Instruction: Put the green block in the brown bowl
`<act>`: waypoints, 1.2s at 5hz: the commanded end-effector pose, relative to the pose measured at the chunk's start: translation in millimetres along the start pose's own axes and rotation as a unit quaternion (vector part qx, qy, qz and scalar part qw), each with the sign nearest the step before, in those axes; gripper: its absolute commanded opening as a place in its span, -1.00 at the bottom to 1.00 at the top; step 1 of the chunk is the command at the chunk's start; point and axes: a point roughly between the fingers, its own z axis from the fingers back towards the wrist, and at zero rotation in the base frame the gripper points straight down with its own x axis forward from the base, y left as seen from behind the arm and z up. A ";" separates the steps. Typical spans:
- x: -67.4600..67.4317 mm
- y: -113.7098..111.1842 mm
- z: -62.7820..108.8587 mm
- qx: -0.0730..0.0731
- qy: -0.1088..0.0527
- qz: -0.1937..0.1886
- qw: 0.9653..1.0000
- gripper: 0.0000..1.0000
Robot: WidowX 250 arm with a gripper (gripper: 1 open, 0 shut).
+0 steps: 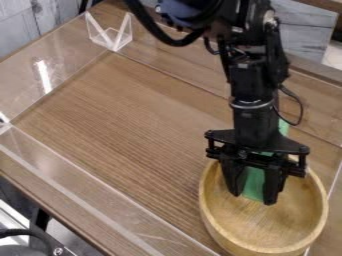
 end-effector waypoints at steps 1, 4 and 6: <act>10.6 -4.0 13.4 -0.010 -0.026 -0.004 1.000 -1.00; 11.2 -3.8 13.3 -0.014 -0.019 -0.007 1.000 -1.00; 12.2 -1.9 13.5 -0.017 -0.013 -0.009 1.000 -1.00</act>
